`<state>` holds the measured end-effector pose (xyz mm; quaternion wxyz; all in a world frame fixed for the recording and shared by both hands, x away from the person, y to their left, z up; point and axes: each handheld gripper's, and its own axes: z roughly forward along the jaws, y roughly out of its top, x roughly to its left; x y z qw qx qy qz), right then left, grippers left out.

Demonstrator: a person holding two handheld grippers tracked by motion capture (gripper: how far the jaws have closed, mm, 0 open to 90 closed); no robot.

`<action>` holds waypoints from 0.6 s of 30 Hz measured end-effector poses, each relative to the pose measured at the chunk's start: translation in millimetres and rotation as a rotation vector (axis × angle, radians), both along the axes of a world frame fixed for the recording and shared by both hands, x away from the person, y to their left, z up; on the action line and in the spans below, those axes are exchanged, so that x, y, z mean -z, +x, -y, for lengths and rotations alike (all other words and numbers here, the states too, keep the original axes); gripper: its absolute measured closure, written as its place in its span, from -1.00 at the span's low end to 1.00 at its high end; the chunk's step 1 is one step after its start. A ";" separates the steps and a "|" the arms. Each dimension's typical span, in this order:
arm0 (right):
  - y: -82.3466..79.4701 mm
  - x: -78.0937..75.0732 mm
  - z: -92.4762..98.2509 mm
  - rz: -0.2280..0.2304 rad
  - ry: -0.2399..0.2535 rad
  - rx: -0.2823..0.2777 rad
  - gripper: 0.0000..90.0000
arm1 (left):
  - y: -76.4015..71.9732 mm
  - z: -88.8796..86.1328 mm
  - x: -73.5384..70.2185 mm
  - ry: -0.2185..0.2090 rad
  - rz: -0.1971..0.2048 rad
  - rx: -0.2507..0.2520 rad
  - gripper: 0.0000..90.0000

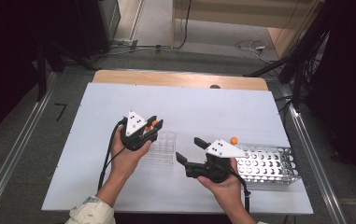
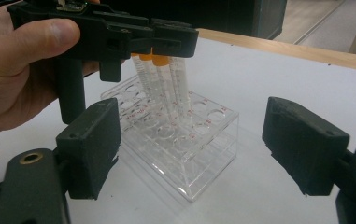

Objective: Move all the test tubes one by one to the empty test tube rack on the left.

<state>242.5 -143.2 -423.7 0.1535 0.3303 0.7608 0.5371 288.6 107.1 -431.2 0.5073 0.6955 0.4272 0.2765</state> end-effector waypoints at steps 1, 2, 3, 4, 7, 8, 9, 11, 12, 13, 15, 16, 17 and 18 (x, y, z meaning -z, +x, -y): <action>-0.2 0.1 -0.1 0.000 -0.001 0.000 -0.60 | -0.1 0.0 0.9 0.002 -0.005 0.002 0.56; -0.2 0.3 -0.1 -0.001 0.000 0.000 -0.59 | 0.0 -0.1 1.7 0.004 -0.009 0.002 0.55; -0.2 0.5 -0.2 -0.002 -0.001 -0.001 -0.60 | -0.1 -0.2 2.3 0.009 -0.012 0.001 0.55; 0.0 0.7 -0.1 -0.002 -0.002 -0.001 -0.60 | -0.1 -0.1 2.8 0.010 -0.014 0.002 0.55; -0.1 1.2 -0.3 -0.005 -0.002 -0.001 -0.59 | -0.4 -0.2 2.8 0.011 -0.016 0.008 0.52; -0.1 1.3 -0.3 -0.005 -0.002 -0.001 -0.60 | -0.5 -0.1 2.8 0.010 -0.016 0.010 0.51; -0.2 1.3 -0.4 -0.005 -0.002 -0.001 -0.60 | -0.6 -0.2 2.7 0.007 -0.019 0.013 0.50; -0.4 1.3 -0.5 -0.005 -0.001 -0.002 -0.59 | -0.7 -0.3 2.4 0.004 -0.021 0.015 0.47; -0.5 1.2 -0.3 -0.005 -0.001 -0.001 -0.60 | -0.8 -0.1 2.2 -0.001 -0.020 0.016 0.44; -0.6 1.0 -0.2 -0.007 -0.001 0.001 -0.59 | -1.1 -0.3 1.8 -0.005 -0.020 0.019 0.42; -0.5 0.9 0.3 -0.005 0.001 0.002 -0.60 | -1.9 -0.3 0.6 -0.021 -0.019 0.026 0.35; -0.5 0.7 0.4 -0.005 0.002 0.002 -0.59 | -2.6 -0.3 -0.4 -0.026 -0.019 0.027 0.31; -0.7 0.6 0.6 -0.006 0.002 0.003 -0.60 | -3.1 -0.1 -1.0 -0.029 -0.017 0.030 0.30; -0.7 0.5 0.7 -0.006 0.002 0.004 -0.60 | -3.7 0.1 -1.4 -0.033 -0.018 0.033 0.26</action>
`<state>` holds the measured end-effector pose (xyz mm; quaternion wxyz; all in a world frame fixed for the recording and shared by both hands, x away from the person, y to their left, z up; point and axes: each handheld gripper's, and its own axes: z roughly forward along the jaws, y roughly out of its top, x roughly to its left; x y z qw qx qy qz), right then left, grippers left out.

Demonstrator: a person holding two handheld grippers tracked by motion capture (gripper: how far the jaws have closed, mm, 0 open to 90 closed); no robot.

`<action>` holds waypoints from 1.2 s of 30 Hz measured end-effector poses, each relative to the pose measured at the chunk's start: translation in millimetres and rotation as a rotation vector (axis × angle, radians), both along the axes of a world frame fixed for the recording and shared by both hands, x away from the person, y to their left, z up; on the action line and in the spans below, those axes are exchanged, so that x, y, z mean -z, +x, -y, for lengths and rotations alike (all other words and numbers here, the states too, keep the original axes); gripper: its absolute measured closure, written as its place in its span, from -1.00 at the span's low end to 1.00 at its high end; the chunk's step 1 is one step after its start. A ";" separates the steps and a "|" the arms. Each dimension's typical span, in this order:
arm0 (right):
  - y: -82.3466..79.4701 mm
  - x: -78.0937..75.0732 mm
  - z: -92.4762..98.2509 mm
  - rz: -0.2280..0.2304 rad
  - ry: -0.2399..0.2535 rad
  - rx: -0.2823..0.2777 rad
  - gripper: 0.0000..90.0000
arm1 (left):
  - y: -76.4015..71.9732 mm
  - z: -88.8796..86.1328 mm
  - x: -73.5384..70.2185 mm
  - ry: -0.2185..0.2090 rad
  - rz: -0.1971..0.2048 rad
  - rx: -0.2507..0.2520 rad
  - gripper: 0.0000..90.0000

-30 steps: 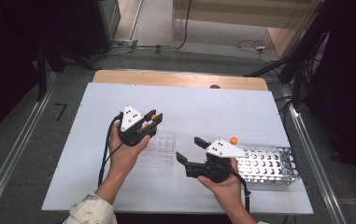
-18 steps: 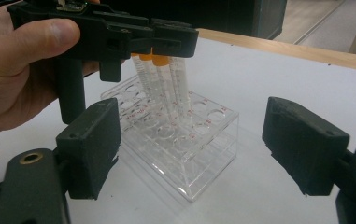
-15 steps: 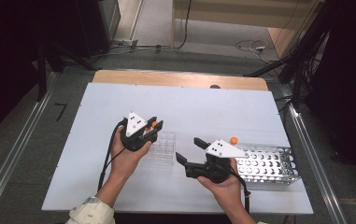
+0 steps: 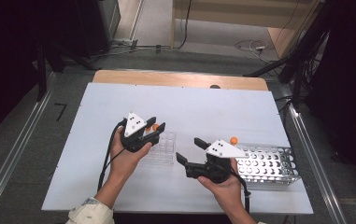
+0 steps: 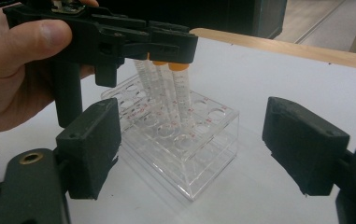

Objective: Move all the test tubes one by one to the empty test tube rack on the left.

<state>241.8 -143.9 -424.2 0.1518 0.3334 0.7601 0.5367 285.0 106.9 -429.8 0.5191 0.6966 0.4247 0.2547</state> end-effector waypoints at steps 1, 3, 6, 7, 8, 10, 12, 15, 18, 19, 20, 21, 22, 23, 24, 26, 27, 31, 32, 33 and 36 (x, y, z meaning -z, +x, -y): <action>0.0 -0.1 0.1 0.000 0.000 0.000 -0.59 | -0.5 0.0 -0.5 -0.001 0.000 0.002 0.22; -0.1 0.0 0.0 0.002 -0.001 0.000 -0.59 | -1.7 0.3 -1.6 -0.010 0.000 0.004 0.14; -0.3 -0.2 0.3 0.003 -0.001 0.000 -0.59 | -3.3 -0.7 -4.0 -0.036 -0.005 0.004 -0.09; -0.4 -0.4 0.5 0.004 0.001 0.000 -0.60 | -4.0 -1.2 -4.8 -0.046 -0.010 0.004 -0.17; -0.4 -0.6 0.9 0.006 0.001 0.001 -0.59 | -4.9 -2.0 -5.5 -0.051 -0.010 0.005 -0.23; -0.6 -1.0 1.9 0.004 0.002 0.007 -0.60 | -6.9 -4.3 -7.2 -0.061 -0.017 0.012 -0.31; -0.1 -1.4 3.4 0.008 0.002 0.007 -0.59 | -9.4 -6.4 -8.8 -0.076 -0.021 0.023 -0.37; 0.1 -2.0 5.1 0.008 0.001 0.015 -0.59 | -13.9 -8.4 -11.3 -0.077 -0.015 0.026 -0.44; 0.4 -2.4 6.7 0.010 0.001 0.019 -0.59 | -17.3 -9.8 -13.2 -0.075 -0.013 0.036 -0.48; 0.8 -2.5 7.4 0.012 0.000 0.021 -0.59 | -18.4 -10.0 -13.7 -0.076 -0.014 0.038 -0.48; 1.0 -2.6 8.3 0.011 -0.002 0.024 -0.59 | -19.4 -10.5 -14.2 -0.072 -0.014 0.041 -0.48; 1.2 -2.8 9.2 0.010 -0.003 0.028 -0.59 | -20.5 -11.2 -14.6 -0.071 -0.013 0.042 -0.48; 1.5 -3.1 10.3 0.013 -0.002 0.029 -0.59 | -21.4 -11.9 -15.0 -0.073 -0.012 0.042 -0.48; 1.5 -3.4 11.1 0.012 -0.001 0.033 -0.59 | -22.5 -12.7 -15.5 -0.077 -0.012 0.041 -0.48; 1.8 -3.6 12.3 0.014 -0.003 0.035 -0.59 | -23.4 -13.7 -15.9 -0.079 -0.011 0.041 -0.48; 2.5 -4.0 14.5 0.016 -0.002 0.039 -0.59 | -25.4 -15.6 -16.8 -0.086 -0.007 0.036 -0.48; 2.6 -4.3 15.6 0.014 -0.001 0.043 -0.59 | -26.2 -16.3 -17.2 -0.087 -0.005 0.035 -0.48; 3.5 -5.6 19.5 0.019 0.003 0.049 -0.59 | -29.4 -17.1 -19.1 -0.079 -0.002 0.033 -0.48; 3.4 -6.0 20.2 0.018 0.005 0.049 -0.59 | -30.2 -17.7 -19.4 -0.076 -0.003 0.034 -0.48; 3.4 -6.2 20.9 0.018 0.007 0.051 -0.59 | -31.1 -18.1 -19.5 -0.078 -0.003 0.032 -0.48; 3.8 -6.6 22.5 0.021 0.008 0.055 -0.59 | -33.8 -19.1 -18.8 -0.078 -0.006 0.033 -0.48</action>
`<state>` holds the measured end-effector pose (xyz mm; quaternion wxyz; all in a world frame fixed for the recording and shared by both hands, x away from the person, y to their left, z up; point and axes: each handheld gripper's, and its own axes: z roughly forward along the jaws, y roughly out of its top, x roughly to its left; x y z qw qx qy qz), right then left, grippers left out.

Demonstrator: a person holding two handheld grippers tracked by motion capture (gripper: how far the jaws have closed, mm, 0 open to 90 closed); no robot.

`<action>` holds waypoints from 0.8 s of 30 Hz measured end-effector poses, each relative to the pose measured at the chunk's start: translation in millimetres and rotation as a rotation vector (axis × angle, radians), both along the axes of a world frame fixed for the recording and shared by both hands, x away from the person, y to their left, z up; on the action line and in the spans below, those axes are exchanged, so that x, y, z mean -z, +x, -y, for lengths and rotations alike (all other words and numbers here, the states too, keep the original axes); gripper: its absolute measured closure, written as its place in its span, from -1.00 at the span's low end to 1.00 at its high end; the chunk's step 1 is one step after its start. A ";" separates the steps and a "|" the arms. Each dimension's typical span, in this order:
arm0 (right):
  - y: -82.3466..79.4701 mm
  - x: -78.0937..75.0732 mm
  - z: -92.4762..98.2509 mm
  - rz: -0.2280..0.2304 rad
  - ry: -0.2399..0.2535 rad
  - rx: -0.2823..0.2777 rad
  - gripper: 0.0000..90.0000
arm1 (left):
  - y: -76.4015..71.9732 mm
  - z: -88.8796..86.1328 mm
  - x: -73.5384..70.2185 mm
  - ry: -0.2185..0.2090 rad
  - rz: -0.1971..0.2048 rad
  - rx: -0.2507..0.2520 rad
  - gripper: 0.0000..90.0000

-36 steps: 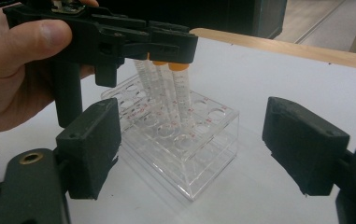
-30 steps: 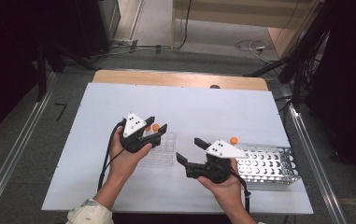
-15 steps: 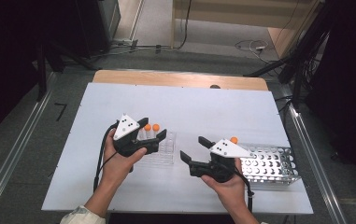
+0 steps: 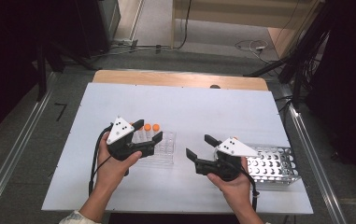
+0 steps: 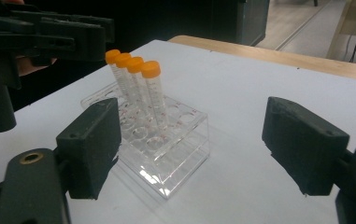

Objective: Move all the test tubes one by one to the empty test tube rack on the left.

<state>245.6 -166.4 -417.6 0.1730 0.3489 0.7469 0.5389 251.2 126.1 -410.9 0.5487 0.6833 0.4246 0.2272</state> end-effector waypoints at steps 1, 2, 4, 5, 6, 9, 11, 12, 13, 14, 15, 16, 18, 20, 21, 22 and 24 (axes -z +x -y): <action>-0.1 -0.1 0.5 -0.002 0.003 0.004 -0.59 | -0.8 -0.4 0.6 0.003 -0.001 0.001 -0.48; 0.1 -0.2 1.4 -0.002 0.003 0.007 -0.59 | -1.6 -1.0 1.1 0.004 -0.003 -0.002 -0.48; 0.4 -0.2 3.5 0.003 0.003 0.011 -0.59 | -2.4 -2.5 1.5 0.002 -0.003 -0.005 -0.48; 0.5 -0.5 4.5 0.002 0.002 0.014 -0.59 | -3.0 -3.1 1.3 -0.001 -0.004 -0.009 -0.48; 0.9 -0.8 5.8 0.004 -0.003 0.017 -0.59 | -3.3 -3.9 1.1 -0.002 -0.001 -0.009 -0.48; 2.1 -2.3 10.6 0.009 0.000 0.027 -0.59 | -4.5 -5.6 0.4 -0.005 0.002 -0.010 -0.48; 3.2 -2.2 14.3 0.009 -0.001 0.035 -0.59 | -5.3 -6.0 0.4 -0.003 0.001 -0.010 -0.48; 3.8 -1.7 16.7 0.008 0.000 0.040 -0.59 | -5.6 -6.2 0.7 0.000 0.002 -0.010 -0.48; 4.1 -1.2 18.9 0.002 0.006 0.047 -0.59 | -5.9 -6.3 0.9 0.001 0.002 -0.010 -0.48; 4.4 -0.5 21.1 0.001 0.009 0.052 -0.59 | -6.2 -6.5 1.3 0.003 0.001 -0.009 -0.48; 4.2 0.0 23.0 -0.002 0.013 0.059 -0.59 | -6.4 -6.6 1.7 0.002 0.000 -0.008 -0.48; 4.2 0.3 24.7 -0.002 0.014 0.062 -0.59 | -6.6 -6.8 2.1 0.004 -0.002 -0.006 -0.48; 4.0 0.3 27.8 -0.003 0.015 0.071 -0.59 | -6.9 -6.7 3.1 0.007 -0.006 -0.006 -0.48; 4.4 0.6 30.6 -0.001 0.014 0.076 -0.59 | -7.1 -6.6 3.8 0.007 -0.008 -0.004 -0.48; 4.5 1.1 32.1 -0.004 0.012 0.079 -0.59 | -7.3 -6.6 3.8 0.006 -0.008 -0.004 -0.48; 4.6 1.5 33.6 -0.007 0.012 0.083 -0.59 | -7.3 -6.8 3.9 0.005 -0.007 -0.005 -0.48; 5.4 2.3 37.2 -0.007 0.011 0.093 -0.59 | -7.7 -7.4 3.6 0.001 -0.008 -0.007 -0.48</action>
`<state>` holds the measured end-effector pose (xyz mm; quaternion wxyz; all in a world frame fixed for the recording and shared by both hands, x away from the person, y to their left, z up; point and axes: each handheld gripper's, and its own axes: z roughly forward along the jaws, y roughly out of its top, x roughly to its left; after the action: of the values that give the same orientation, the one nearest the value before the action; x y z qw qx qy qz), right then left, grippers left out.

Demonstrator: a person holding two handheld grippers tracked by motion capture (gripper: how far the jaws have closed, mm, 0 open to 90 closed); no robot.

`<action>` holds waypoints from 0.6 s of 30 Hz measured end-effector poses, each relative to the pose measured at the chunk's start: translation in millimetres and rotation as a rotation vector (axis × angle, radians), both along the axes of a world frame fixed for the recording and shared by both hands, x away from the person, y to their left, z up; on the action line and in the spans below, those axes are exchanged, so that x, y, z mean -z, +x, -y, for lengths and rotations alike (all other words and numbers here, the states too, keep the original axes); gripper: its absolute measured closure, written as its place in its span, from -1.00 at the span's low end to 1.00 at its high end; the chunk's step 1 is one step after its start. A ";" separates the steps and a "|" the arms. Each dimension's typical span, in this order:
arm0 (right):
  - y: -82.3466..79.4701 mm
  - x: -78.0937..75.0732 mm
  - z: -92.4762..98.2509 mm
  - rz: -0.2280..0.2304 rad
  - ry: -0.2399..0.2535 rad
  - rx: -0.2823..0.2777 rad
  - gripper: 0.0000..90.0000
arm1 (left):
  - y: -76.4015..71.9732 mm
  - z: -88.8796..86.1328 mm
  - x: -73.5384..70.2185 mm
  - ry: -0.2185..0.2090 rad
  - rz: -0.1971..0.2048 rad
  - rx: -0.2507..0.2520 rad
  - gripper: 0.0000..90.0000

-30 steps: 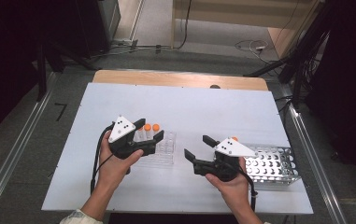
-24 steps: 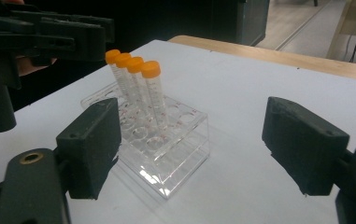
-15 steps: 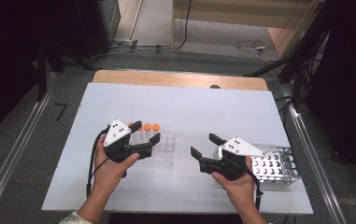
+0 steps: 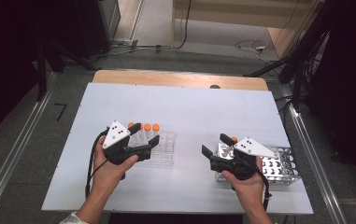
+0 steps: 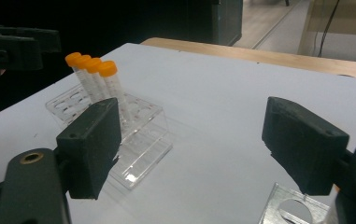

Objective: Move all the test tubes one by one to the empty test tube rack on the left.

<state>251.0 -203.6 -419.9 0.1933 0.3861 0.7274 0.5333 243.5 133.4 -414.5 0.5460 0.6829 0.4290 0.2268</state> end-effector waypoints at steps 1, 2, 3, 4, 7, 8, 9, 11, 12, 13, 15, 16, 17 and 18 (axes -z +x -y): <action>0.2 0.0 1.1 0.000 -0.001 0.002 -0.59 | -0.2 -0.2 -0.2 -0.001 0.000 -0.001 -0.48; 0.3 -0.2 2.3 0.000 -0.001 0.006 -0.59 | -0.2 -0.4 -0.3 -0.002 0.002 -0.002 -0.48; 0.6 -0.5 3.5 0.002 0.000 0.007 -0.59 | -0.3 -0.4 -0.4 -0.003 0.001 -0.002 -0.48; 0.8 -0.8 4.6 0.005 0.000 0.012 -0.59 | -0.4 -0.3 -0.4 -0.003 0.001 0.000 -0.48; 0.9 -1.8 7.3 0.012 -0.012 0.026 -0.59 | -0.8 0.4 -0.3 -0.002 -0.002 0.004 -0.48; 1.1 -1.8 8.3 0.017 -0.017 0.029 -0.58 | -0.9 0.7 -0.1 -0.003 -0.002 0.004 -0.48; 1.2 -1.6 9.1 0.018 -0.019 0.034 -0.58 | -0.9 1.1 0.3 -0.005 -0.001 0.004 -0.48; 1.4 -0.7 10.8 0.024 -0.030 0.050 -0.56 | -1.1 1.8 0.9 -0.005 -0.005 0.008 -0.48; 1.4 -0.2 11.8 0.025 -0.031 0.058 -0.56 | -1.1 1.9 0.9 -0.003 -0.005 0.009 -0.48; 1.3 0.1 12.9 0.025 -0.033 0.066 -0.56 | -1.2 1.9 0.8 -0.003 -0.005 0.011 -0.48; 1.6 1.0 14.8 0.031 -0.040 0.080 -0.56 | -1.3 2.0 0.7 -0.005 -0.004 0.012 -0.48; 1.6 1.7 15.8 0.035 -0.047 0.095 -0.56 | -1.3 2.0 0.7 -0.006 -0.005 0.012 -0.48; 1.6 2.6 16.8 0.037 -0.055 0.107 -0.56 | -1.2 1.9 0.7 -0.005 -0.005 0.012 -0.48; 2.1 3.7 18.2 0.038 -0.061 0.119 -0.55 | -1.3 1.8 0.7 -0.005 -0.007 0.012 -0.48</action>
<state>253.1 -221.8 -423.6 0.2503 0.4121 0.7154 0.5057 242.2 131.7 -415.2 0.5478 0.6847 0.4274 0.2202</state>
